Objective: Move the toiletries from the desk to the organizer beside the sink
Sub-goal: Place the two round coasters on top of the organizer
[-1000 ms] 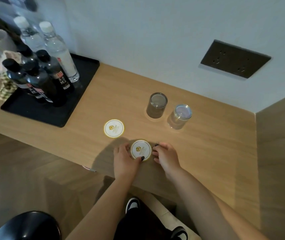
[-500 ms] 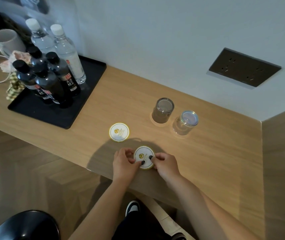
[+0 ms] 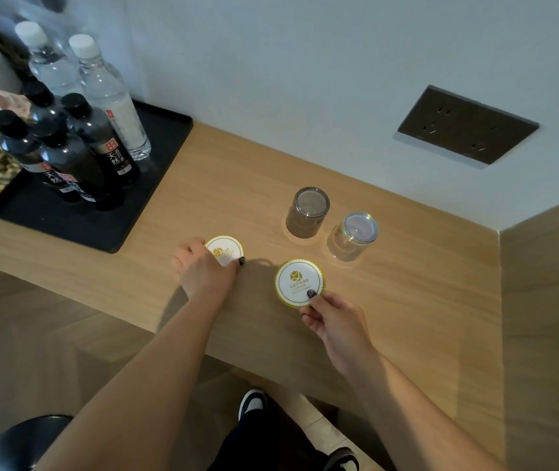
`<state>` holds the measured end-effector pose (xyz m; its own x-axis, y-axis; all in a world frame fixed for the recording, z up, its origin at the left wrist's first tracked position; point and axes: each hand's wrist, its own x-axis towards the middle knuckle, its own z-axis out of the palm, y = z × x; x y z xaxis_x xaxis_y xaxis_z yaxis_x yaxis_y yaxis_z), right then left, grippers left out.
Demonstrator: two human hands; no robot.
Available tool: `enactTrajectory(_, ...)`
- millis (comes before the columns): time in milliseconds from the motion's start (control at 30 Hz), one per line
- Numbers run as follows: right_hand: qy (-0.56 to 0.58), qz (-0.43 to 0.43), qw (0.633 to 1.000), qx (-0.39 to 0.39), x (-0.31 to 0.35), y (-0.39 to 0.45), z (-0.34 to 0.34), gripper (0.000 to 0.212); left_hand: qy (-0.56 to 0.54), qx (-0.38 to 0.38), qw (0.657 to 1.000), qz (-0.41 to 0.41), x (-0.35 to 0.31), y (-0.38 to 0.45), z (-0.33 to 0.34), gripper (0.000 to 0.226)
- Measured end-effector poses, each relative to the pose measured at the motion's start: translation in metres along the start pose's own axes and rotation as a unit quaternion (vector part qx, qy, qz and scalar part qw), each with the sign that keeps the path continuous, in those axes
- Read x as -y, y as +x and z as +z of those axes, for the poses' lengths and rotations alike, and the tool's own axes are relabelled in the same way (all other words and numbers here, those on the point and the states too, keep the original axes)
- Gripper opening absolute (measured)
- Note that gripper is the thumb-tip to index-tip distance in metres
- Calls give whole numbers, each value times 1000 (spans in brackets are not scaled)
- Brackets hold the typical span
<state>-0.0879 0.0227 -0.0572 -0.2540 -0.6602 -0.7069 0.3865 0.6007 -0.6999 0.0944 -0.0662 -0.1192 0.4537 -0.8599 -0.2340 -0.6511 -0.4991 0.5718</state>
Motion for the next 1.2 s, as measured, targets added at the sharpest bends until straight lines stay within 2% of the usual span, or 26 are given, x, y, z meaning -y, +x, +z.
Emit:
enactTrajectory(167, -7, 5, 1000, -1, 1, -2, -4, 9, -26, 9, 999, -29, -4, 0, 3, 86)
enactTrajectory(333, -41, 4, 999, -13, 7, -6, -6, 8, -24, 5, 999, -44, -8, -11, -5, 64)
enactTrajectory(433, -41, -19, 999, -10, 14, -12, -8, 11, -129, 54, 987, -81, -16, -23, -18, 39)
enactTrajectory(467, -41, -31, 999, -8, 19, -15, -8, 12, -162, 53, 982, -86, -20, -28, -24, 37)
enactTrajectory(533, -36, -58, 998, -12, 29, -23, -9, 10, -235, 38, 968, -77, -35, -40, -40, 38)
enactTrajectory(667, -33, -129, 991, -21, 55, -44, -12, 12, -392, 70, 916, -36, -70, -67, -74, 21)
enactTrajectory(900, 18, -241, 970, 2, 98, -103, -19, 11, -425, 131, 888, 114, -116, -113, -118, 64)
enactTrajectory(1100, 12, -289, 957, -15, 109, -141, -39, 18, -443, 214, 847, 201, -148, -151, -123, 69)
enactTrajectory(1200, 14, -290, 956, -42, 107, -148, -54, 20, -428, 239, 842, 224, -159, -165, -111, 70)
